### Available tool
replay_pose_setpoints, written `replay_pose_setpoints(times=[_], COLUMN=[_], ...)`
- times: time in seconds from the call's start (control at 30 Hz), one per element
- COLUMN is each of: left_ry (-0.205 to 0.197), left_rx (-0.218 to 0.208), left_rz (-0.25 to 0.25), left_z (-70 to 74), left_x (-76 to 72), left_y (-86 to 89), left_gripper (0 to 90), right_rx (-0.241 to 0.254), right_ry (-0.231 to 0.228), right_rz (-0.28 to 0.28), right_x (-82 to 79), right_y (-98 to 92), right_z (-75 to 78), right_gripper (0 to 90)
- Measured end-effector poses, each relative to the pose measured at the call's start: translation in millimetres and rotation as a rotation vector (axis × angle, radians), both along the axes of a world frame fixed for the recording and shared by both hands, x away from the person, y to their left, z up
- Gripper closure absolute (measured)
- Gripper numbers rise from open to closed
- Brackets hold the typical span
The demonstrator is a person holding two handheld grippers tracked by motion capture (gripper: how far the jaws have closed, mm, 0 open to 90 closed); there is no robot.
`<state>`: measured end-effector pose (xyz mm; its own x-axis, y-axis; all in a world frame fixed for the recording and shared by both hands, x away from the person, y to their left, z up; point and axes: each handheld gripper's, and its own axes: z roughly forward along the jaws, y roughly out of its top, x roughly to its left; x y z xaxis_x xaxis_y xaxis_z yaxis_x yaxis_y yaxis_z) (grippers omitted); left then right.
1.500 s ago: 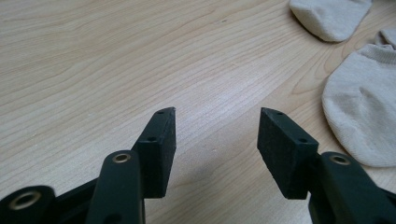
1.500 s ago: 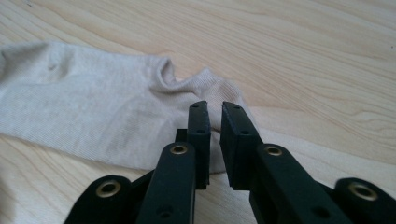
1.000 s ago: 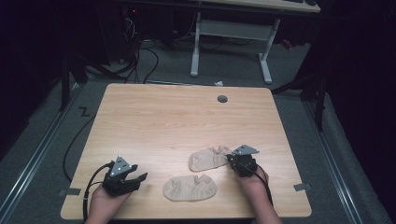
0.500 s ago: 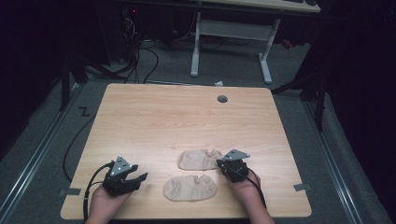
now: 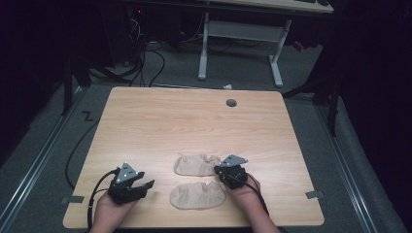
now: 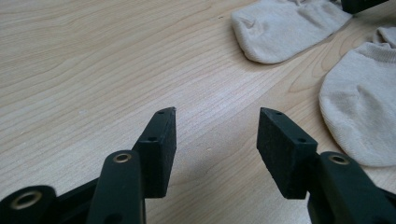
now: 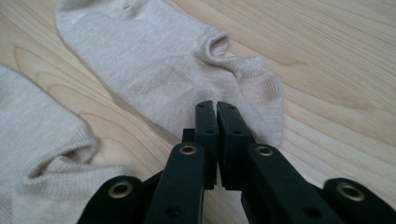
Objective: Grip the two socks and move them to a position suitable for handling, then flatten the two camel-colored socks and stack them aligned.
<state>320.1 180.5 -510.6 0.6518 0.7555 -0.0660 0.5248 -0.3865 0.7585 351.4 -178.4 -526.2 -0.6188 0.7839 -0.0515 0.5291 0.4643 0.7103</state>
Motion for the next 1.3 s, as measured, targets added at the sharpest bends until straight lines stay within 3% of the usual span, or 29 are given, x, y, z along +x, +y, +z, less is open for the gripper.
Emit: replay_pose_setpoints(times=[0.1, 0.13, 0.27, 0.4, 0.57, 0.73, 0.9, 1.17, 1.3], left_ry=[0.001, 0.001, -0.001, -0.004, -0.004, -0.008, 0.001, -0.015, -0.003], left_rx=[-0.005, -0.003, -0.014, -0.021, -0.02, -0.041, -0.065, -0.054, -0.069], left_rz=[-0.002, -0.004, 0.011, 0.015, 0.007, 0.006, -0.005, -0.042, -0.048], left_z=[-0.2, -0.2, -1.2, -2.0, -3.3, -1.3, -0.6, 0.5, -0.6], left_x=[0.8, 1.1, 5.0, 9.9, 12.5, 18.4, 26.1, 38.8, 44.7], left_y=[-1.1, -1.6, -3.9, -8.3, -14.4, -19.0, -29.1, -50.1, -57.4], left_gripper=[47.8, 47.8, 47.1, 46.4, 46.7, 46.6, 45.1, 42.2, 41.9], right_rx=[-0.005, 0.037, 0.068, 0.085, 0.131, 0.13, 0.128, 0.135, 0.127], right_ry=[-0.021, -0.054, -0.091, -0.1, -0.087, -0.083, -0.09, -0.072, -0.065], right_rz=[0.005, -0.004, -0.037, -0.082, -0.113, -0.159, -0.154, -0.142, -0.134], right_x=[-1.6, -4.5, -8.9, -10.3, -9.5, -10.1, -7.2, -2.3, -1.5], right_y=[1.8, -3.2, -14.5, -28.3, -41.0, -47.8, -49.5, -47.3, -45.2], right_z=[3.7, 9.8, 15.3, 13.6, 16.0, 15.9, 15.7, 12.9, 12.2], right_gripper=[78.8, 74.1, 67.7, 64.6, 67.0, 68.8, 65.3, 61.5, 61.0])
